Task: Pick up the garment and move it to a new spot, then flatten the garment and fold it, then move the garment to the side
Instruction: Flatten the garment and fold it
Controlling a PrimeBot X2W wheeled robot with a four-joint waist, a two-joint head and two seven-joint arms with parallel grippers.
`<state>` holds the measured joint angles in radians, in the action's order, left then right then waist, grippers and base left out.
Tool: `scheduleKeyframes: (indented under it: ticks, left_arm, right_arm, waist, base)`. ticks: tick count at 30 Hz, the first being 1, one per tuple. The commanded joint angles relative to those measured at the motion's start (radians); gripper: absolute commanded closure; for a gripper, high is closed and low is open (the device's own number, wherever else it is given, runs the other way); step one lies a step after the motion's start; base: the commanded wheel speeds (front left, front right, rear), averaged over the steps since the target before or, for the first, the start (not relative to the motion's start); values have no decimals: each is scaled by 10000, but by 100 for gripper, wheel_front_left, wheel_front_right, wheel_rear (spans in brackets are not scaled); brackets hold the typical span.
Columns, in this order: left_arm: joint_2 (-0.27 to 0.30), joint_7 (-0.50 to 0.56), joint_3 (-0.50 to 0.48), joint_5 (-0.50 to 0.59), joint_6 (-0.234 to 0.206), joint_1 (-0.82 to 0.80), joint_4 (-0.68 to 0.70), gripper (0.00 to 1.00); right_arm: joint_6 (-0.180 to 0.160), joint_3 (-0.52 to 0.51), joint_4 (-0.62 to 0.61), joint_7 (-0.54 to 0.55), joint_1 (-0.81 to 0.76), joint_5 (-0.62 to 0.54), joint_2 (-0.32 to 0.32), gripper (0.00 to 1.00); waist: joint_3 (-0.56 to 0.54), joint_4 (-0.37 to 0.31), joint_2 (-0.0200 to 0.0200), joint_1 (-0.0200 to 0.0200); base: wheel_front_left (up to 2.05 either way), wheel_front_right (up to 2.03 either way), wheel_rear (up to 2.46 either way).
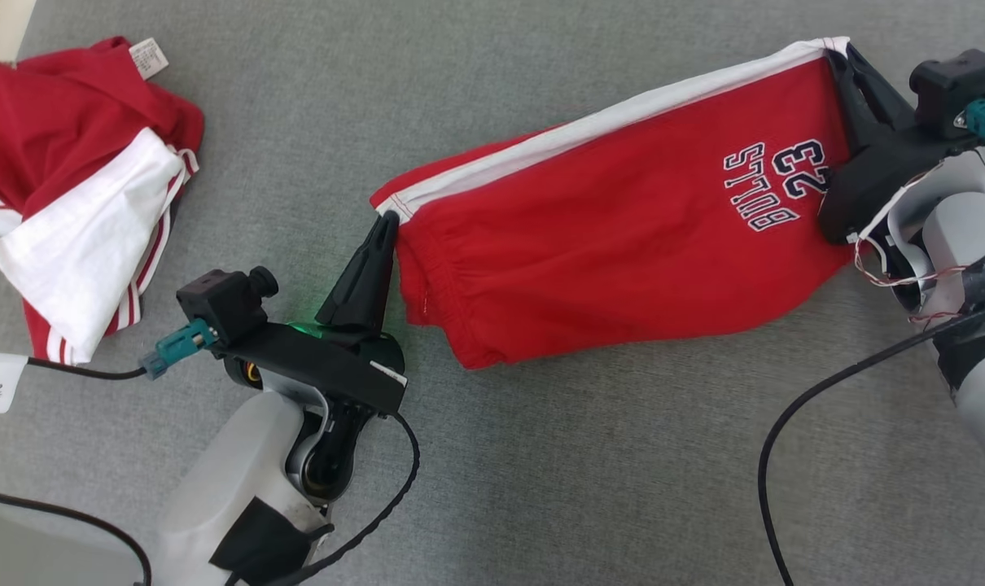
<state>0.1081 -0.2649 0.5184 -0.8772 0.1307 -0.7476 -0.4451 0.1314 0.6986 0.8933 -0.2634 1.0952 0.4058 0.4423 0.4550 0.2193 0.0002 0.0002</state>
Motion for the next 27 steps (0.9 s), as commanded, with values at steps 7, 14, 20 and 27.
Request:
scheduleKeyframes:
  ticks: [7, 14, 20, 27]
  left_arm:
    - [-144, -6, 60, 302, -3, -322, -111, 98]
    - [-142, -6, 230, 400, -1, -300, -40, 0]
    - [-40, -6, -108, 1047, -1, -42, -56, 0]
    - [-240, -6, -1446, 3040, -3, 963, -14, 0]
  right_arm:
    - [-13, 142, 507, -1, 475, 167, -242, 80]
    - [-13, -216, 703, -3, 478, -17, -210, 0]
    - [-13, -756, 540, -3, 80, -166, -312, 0]
    - [-13, -1360, 194, -3, -1228, 225, -652, 0]
  waist:
    - [336, 237, -2, -2]
    - [217, 131, -2, -2]
    - [-19, 50, -2, -2]
    - [-646, -9, -2, -2]
  base:
    - [0, 0, 0]
    - [0, 0, 0]
    - [0, 0, 0]
    - [0, 0, 0]
